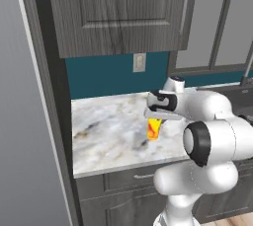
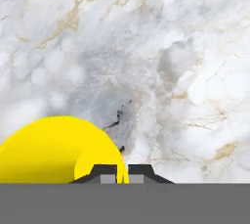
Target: Place the pitcher and cup on the dining counter for serving.
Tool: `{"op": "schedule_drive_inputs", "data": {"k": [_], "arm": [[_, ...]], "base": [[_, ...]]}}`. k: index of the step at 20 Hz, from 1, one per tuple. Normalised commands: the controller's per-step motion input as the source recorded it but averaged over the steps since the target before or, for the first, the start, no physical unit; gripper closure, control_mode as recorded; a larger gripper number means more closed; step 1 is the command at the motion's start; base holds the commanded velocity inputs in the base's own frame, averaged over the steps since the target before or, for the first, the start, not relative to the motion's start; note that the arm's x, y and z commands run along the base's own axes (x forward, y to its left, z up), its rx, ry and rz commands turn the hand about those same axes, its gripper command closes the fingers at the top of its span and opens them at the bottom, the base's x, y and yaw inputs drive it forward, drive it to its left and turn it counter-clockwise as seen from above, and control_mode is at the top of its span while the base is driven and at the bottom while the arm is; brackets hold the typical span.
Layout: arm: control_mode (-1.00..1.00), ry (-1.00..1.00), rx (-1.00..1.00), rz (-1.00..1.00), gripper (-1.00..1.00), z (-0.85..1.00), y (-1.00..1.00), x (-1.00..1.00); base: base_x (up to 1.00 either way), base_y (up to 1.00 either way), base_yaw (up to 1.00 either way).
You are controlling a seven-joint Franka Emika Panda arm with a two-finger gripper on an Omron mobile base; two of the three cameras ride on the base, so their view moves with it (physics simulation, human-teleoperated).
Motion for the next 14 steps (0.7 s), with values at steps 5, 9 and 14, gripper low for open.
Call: {"op": "schedule_drive_inputs", "data": {"k": [5, 9, 14], "arm": [[-1.0, -0.3, -0.01, -0.01, 1.0, 0.84, 0.08, -0.53], [-1.0, -0.28, 0.0, -0.01, 1.0, 1.0, 0.07, -0.56], [-1.0, -0.26, -0.04, 0.0, 1.0, 1.0, 0.3, -0.5]], "base": [[0.0, 0.0, 0.0], [0.0, 0.0, 0.0], [0.0, 0.0, 0.0]]}}
